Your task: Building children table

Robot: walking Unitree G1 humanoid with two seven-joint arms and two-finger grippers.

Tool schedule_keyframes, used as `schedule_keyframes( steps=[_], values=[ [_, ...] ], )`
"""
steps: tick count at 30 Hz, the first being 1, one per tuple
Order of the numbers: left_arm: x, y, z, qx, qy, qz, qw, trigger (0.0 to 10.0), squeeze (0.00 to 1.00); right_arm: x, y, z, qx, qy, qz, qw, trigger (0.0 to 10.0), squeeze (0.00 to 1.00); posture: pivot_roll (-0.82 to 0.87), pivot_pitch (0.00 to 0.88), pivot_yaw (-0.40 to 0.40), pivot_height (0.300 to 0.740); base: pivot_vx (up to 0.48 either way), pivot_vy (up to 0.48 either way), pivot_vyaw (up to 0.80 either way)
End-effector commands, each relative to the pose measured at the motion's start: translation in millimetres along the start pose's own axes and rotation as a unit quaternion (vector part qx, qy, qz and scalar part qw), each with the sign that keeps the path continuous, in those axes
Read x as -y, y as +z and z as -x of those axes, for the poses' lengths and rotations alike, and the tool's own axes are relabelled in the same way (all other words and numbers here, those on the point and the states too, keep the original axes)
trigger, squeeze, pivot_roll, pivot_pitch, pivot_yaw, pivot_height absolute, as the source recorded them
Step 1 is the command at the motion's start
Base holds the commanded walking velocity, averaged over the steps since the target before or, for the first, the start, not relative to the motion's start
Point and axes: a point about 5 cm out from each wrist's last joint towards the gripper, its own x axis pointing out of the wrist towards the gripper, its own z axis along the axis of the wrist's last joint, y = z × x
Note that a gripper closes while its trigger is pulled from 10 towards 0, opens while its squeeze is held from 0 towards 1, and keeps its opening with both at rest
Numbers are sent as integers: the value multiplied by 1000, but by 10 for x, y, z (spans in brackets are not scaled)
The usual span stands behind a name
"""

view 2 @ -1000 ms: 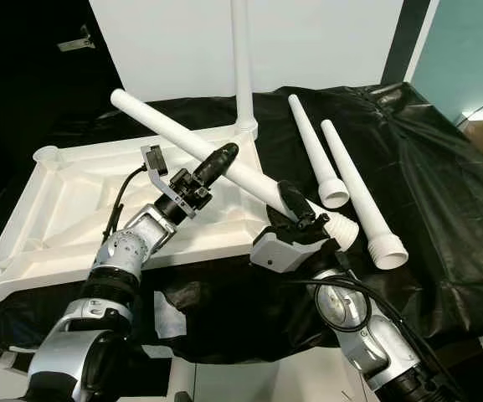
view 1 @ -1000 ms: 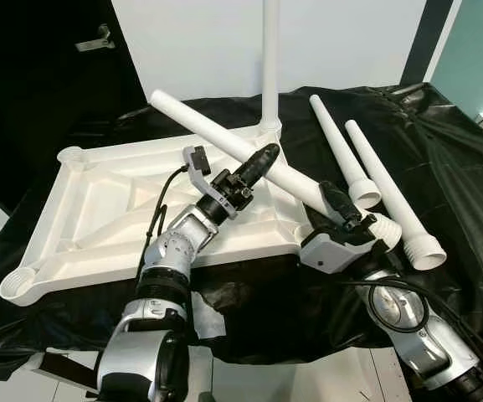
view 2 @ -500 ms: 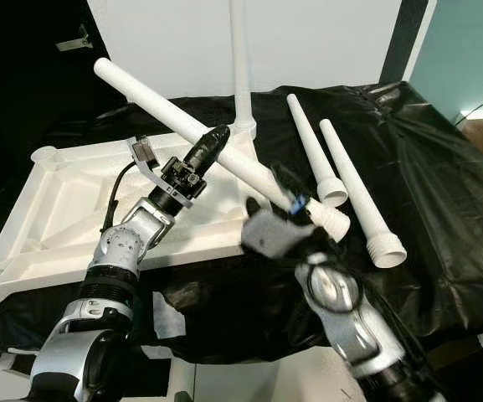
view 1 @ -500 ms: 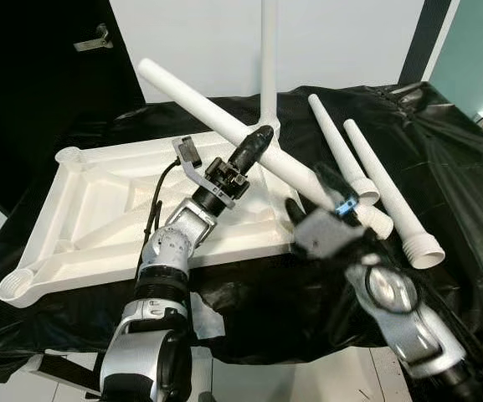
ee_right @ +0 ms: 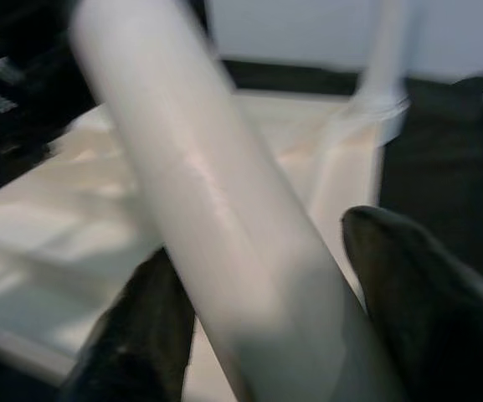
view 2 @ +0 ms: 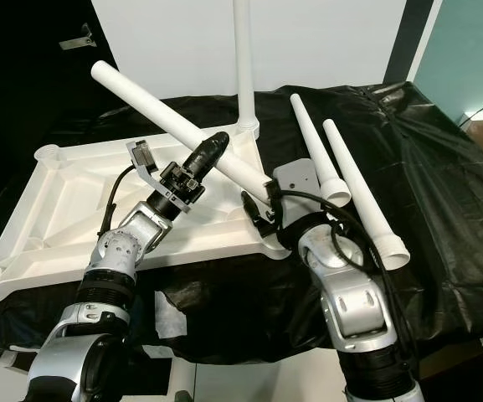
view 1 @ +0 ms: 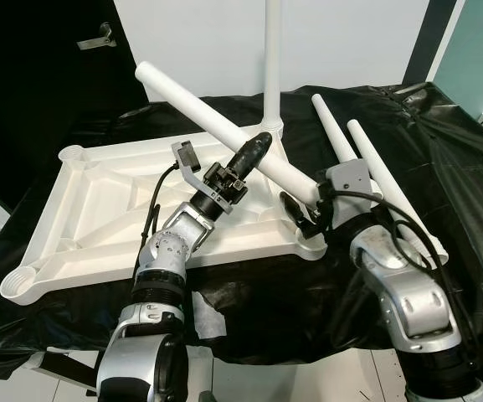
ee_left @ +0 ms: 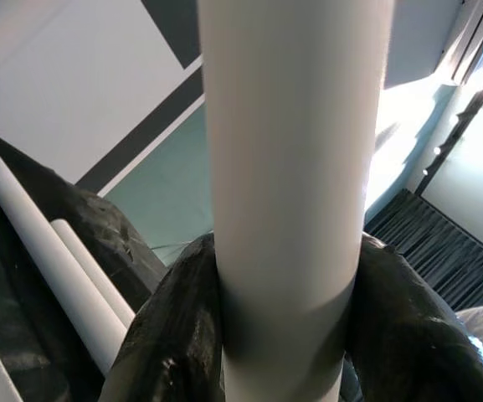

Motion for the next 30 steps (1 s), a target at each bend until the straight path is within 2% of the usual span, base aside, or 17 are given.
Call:
schedule_keyframes(
  steps=[1,6,7,8,9,14,15,16,17,18,19,20,22,27,28,29,30],
  values=[
    [117,48,-59,16,-58,0,998,0,0,-50,-157,-9,-46,27,-28,998,0,0,-146,1,70,740,0,0,0],
    [131,74,-54,23,-62,3,998,0,0,-52,-155,-20,-57,30,-35,997,0,0,-144,0,67,740,0,0,0],
    [136,80,-46,25,-64,5,998,0,839,-40,-139,-24,-60,28,-40,997,0,0,-144,1,66,740,0,0,0],
    [136,80,-46,25,-64,5,998,0,839,-40,-139,-24,-60,28,-40,997,0,0,-144,1,66,740,0,0,0],
    [141,84,-40,26,-67,6,997,0,1000,-30,-125,-27,-62,26,-43,997,0,0,-144,1,66,740,0,0,0],
    [166,85,-32,27,-79,8,996,0,1000,-2,-82,-31,-64,17,-44,997,0,0,-145,1,67,740,0,0,0],
    [169,88,-38,28,-77,7,997,10000,1000,17,-50,-37,-59,4,-14,998,0,0,-147,2,68,740,0,0,0],
    [169,92,-52,29,-73,3,997,10000,1000,44,-12,-54,-52,-22,50,997,0,0,-150,3,70,740,0,0,0],
    [169,92,-52,29,-73,3,997,10000,1000,44,-12,-54,-52,-22,50,997,0,0,-150,3,70,740,0,0,0],
    [166,94,-63,30,-68,-1,997,10000,1000,55,19,-62,-49,-36,94,994,0,0,-151,3,70,740,0,0,0],
    [166,94,-63,30,-68,-1,997,10000,1000,55,19,-62,-49,-36,94,994,0,0,-151,3,70,740,0,0,0],
    [156,85,-90,27,-57,-12,998,10000,1000,54,41,-80,-41,-59,167,983,0,0,-154,4,72,740,0,0,0],
    [144,76,-121,24,-44,-25,998,10000,1000,31,49,-97,-30,-80,242,967,0,0,-156,4,73,740,0,0,0],
    [149,119,-135,40,-44,-19,998,10000,1000,-21,44,-111,-20,-92,287,953,0,0,-158,4,74,740,0,0,0],
    [153,138,-138,45,-45,-17,998,10000,0,-42,57,-120,-14,-99,319,942,0,0,-158,4,75,740,0,0,0],
    [153,138,-138,45,-45,-17,998,10000,0,-42,57,-120,-14,-99,319,942,0,0,-158,4,75,740,0,0,0],
    [156,149,-139,47,-45,-16,998,10000,0,-55,67,-126,-10,-104,341,934,0,0,-158,4,75,740,0,0,0]
  ],
)
